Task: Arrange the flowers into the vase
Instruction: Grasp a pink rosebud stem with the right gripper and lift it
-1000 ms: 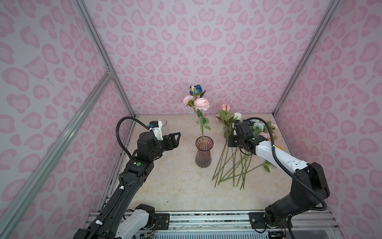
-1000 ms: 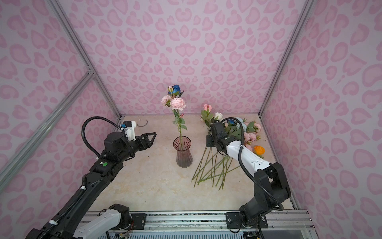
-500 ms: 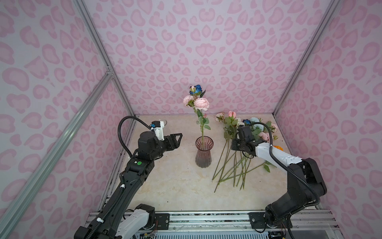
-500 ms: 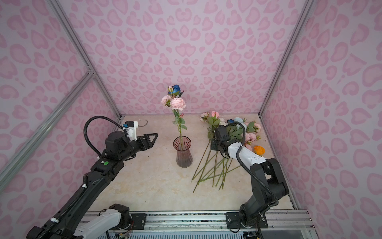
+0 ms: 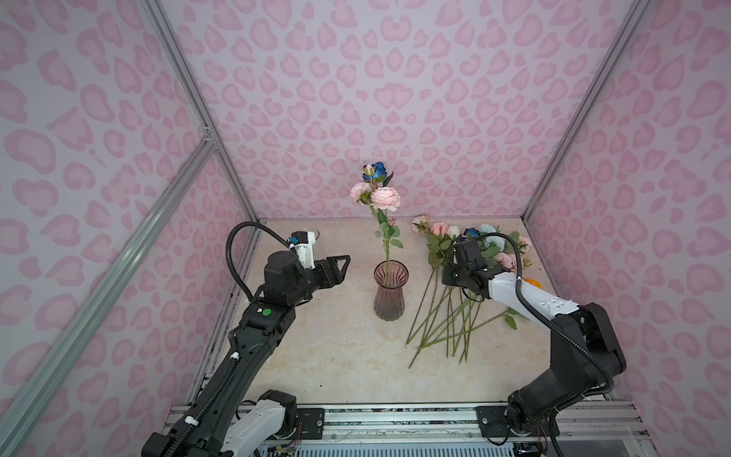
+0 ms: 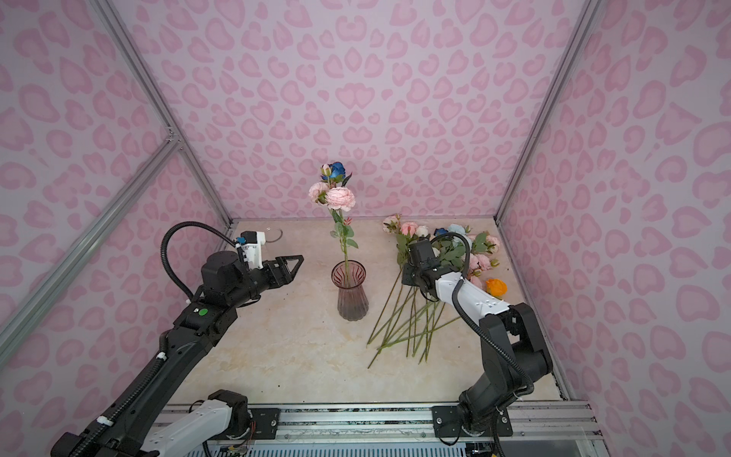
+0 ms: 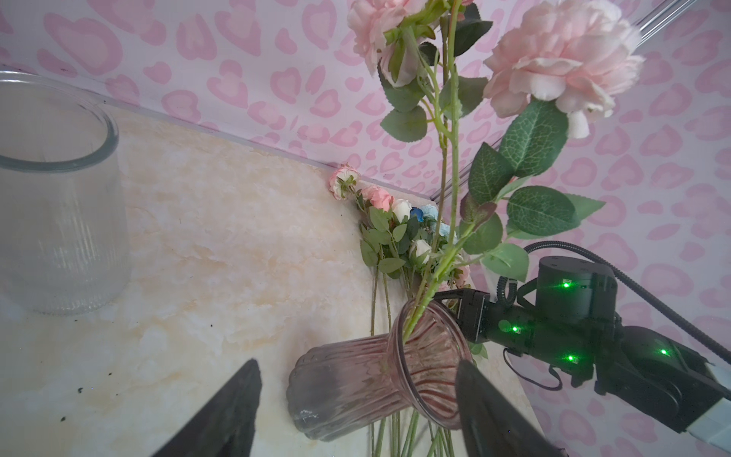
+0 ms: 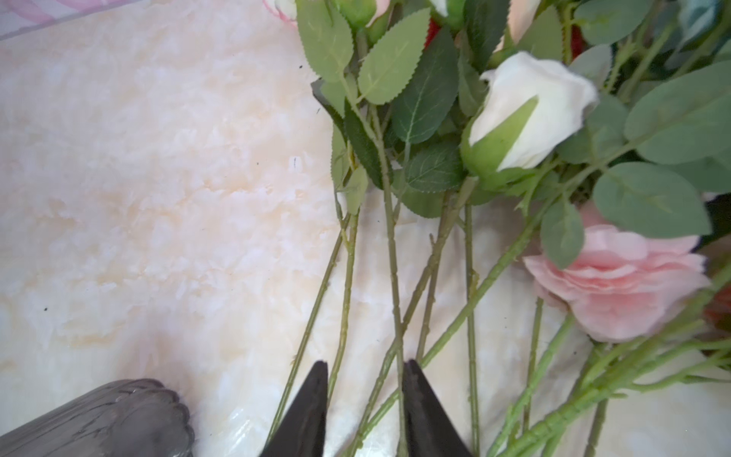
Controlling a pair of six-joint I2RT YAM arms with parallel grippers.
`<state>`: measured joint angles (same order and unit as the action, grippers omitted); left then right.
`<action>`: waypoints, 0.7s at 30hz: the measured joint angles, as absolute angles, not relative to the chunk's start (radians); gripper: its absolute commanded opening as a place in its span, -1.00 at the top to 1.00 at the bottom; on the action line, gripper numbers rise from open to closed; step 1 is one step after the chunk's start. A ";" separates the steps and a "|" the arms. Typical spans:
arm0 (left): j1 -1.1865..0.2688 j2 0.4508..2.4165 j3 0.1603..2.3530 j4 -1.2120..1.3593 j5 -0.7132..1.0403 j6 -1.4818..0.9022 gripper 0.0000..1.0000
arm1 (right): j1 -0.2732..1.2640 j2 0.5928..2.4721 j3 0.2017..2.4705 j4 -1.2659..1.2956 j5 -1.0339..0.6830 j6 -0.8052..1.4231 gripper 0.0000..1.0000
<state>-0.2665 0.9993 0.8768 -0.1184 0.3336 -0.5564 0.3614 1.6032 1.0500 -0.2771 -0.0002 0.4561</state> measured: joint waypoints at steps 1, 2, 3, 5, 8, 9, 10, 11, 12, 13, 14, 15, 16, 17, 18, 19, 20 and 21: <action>-0.266 1.000 0.877 -0.118 0.334 -0.556 -0.57 | 0.368 1.603 1.035 -0.267 -0.006 0.467 0.37; -0.266 0.999 0.877 -0.118 0.334 -0.557 -0.57 | 0.373 1.603 1.021 -0.261 -0.011 0.477 0.37; -0.266 0.999 0.877 -0.117 0.334 -0.557 -0.57 | 0.377 1.604 1.007 -0.258 -0.022 0.488 0.37; -0.266 0.999 0.877 -0.117 0.334 -0.561 -0.57 | 0.384 1.614 0.988 -0.255 -0.035 0.502 0.38; -0.266 1.000 0.877 -0.117 0.337 -0.567 -0.57 | 0.387 1.632 0.977 -0.254 -0.033 0.508 0.40; -0.266 1.002 0.877 -0.117 0.338 -0.567 -0.56 | 0.386 1.634 0.978 -0.254 -0.023 0.505 0.41; -0.266 1.004 0.877 -0.116 0.340 -0.567 -0.56 | 0.386 1.634 0.979 -0.254 -0.012 0.503 0.43; -0.266 1.006 0.877 -0.117 0.341 -0.568 -0.56 | 0.386 1.634 0.983 -0.257 0.007 0.496 0.45; -0.266 1.008 0.877 -0.117 0.342 -0.571 -0.56 | 0.386 1.634 0.988 -0.260 0.025 0.487 0.46; -0.266 1.010 0.877 -0.115 0.344 -0.574 -0.56 | 0.386 1.634 0.992 -0.265 0.042 0.478 0.49; -0.266 1.010 0.877 -0.117 0.344 -0.574 -0.56 | 0.386 1.634 0.994 -0.267 0.056 0.473 0.51; -0.266 1.010 0.877 -0.117 0.344 -0.574 -0.56 | 0.386 1.634 0.995 -0.271 0.072 0.461 0.52; -0.266 1.010 0.877 -0.115 0.344 -0.574 -0.56 | 0.384 1.638 0.995 -0.279 0.080 0.455 0.53; -0.266 1.010 0.877 -0.114 0.344 -0.574 -0.56 | 0.383 1.642 0.995 -0.284 0.081 0.450 0.53; -0.266 1.010 0.877 -0.114 0.344 -0.574 -0.56 | 0.382 1.651 0.995 -0.287 0.083 0.442 0.54; -0.266 1.010 0.877 -0.113 0.344 -0.574 -0.56 | 0.381 1.659 0.993 -0.287 0.083 0.435 0.55; -0.266 1.010 0.877 -0.112 0.345 -0.574 -0.56 | 0.381 1.664 0.991 -0.287 0.082 0.433 0.58; -0.266 1.010 0.877 -0.110 0.345 -0.574 -0.55 | 0.381 1.671 0.987 -0.288 0.081 0.431 0.62</action>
<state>-0.2665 1.0103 0.8768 -0.1104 0.3450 -0.5743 0.3805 1.6711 0.9871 -0.2882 0.0807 0.4309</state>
